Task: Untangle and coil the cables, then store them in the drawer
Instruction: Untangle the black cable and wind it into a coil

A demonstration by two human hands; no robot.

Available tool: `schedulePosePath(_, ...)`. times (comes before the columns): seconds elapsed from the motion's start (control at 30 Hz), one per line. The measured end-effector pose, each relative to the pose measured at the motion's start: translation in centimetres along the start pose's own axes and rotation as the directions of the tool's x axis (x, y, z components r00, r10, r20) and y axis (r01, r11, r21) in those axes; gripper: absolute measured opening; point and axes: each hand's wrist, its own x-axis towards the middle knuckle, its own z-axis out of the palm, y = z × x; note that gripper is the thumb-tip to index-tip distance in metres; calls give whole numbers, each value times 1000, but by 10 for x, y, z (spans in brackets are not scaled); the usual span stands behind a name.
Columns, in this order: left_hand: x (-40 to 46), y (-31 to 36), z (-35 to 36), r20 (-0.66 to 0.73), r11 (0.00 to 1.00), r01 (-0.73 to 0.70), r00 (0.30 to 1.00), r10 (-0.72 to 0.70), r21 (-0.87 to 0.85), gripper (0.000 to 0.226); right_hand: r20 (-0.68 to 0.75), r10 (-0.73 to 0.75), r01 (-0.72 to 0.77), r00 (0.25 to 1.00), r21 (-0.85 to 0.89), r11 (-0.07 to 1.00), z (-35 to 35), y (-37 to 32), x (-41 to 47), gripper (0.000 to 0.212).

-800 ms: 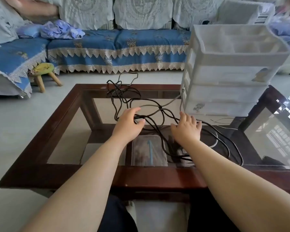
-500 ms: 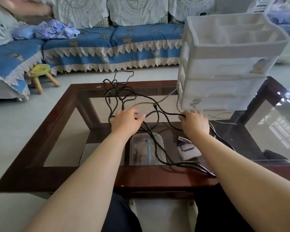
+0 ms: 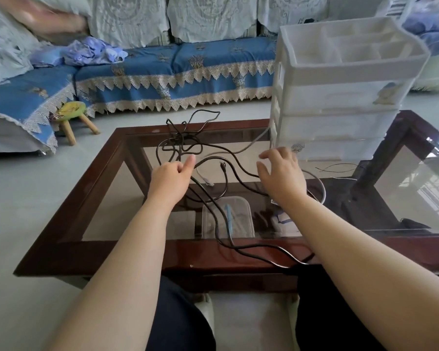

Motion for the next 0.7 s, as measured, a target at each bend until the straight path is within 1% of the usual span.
schedulePosePath(0.07,-3,-2,-1,-22,998,-48,999,47,-43,57,-47,-157,160,986,79,984,3,-13,-8,22)
schedulePosePath(0.1,-4,-6,-1,-26,997,-71,997,70,-41,55,-95,-217,226,971,96,969,3,-18,-11,21)
schedulePosePath(0.13,-5,-8,-3,-27,995,-89,996,87,-39,53,-148,-258,274,955,98,957,2,-23,-13,22)
schedulePosePath(0.17,-6,-12,-3,-20,994,-96,995,95,-47,53,-166,-280,299,946,102,949,1,-28,-17,23)
schedulePosePath(0.2,-8,-14,-3,-3,993,-94,996,94,-72,53,-127,-293,308,947,119,944,0,-32,-21,27)
schedulePosePath(0.23,-11,-16,-5,23,992,-87,996,89,-92,54,-24,-293,293,956,145,945,1,-35,-25,32)
schedulePosePath(0.27,-14,-17,-7,56,991,-87,994,93,-102,55,125,-266,244,956,172,954,4,-38,-29,38)
schedulePosePath(0.3,-17,-19,-9,103,991,-86,990,96,-99,57,273,-215,167,938,191,967,9,-40,-33,42)
schedulePosePath(0.33,-21,-20,-11,154,992,-79,984,94,-102,60,350,-179,118,919,190,975,15,-41,-37,44)
schedulePosePath(0.37,-22,-22,-13,202,992,-58,976,80,-115,65,339,-164,110,926,171,979,19,-42,-41,43)
schedulePosePath(0.4,-24,-24,-15,235,991,-29,970,59,-127,68,239,-182,150,954,146,978,21,-43,-43,41)
schedulePosePath(0.43,-25,-27,-16,256,993,2,966,29,-118,67,95,-208,195,973,129,972,21,-44,-44,37)
schedulePosePath(0.47,-25,-32,-16,260,996,15,965,8,-85,62,-48,-218,222,975,144,964,20,-46,-43,34)
schedulePosePath(0.5,-24,-37,-16,266,999,18,964,-7,-38,58,-143,-203,229,969,191,955,17,-48,-41,32)
schedulePosePath(0.53,-22,-41,-16,279,1000,19,960,-17,-6,55,-140,-181,212,973,257,943,16,-48,-38,28)
schedulePosePath(0.57,-20,-46,-16,301,999,29,953,-34,20,53,-47,-159,166,986,321,932,17,-47,-33,22)
schedulePosePath(0.6,-19,-51,-16,328,998,47,943,-56,34,49,114,-158,111,981,335,936,19,-47,-30,19)
schedulePosePath(0.63,-18,-56,-15,363,997,60,929,-77,58,47,295,-177,99,939,263,960,23,-47,-28,28)
schedulePosePath(0.67,-20,-60,-16,398,995,55,914,-84,83,50,449,-205,152,870,152,977,28,-46,-28,42)
schedulePosePath(0.7,-21,-63,-17,427,992,53,899,-98,116,54,565,-213,225,797,49,973,33,-47,-29,55)
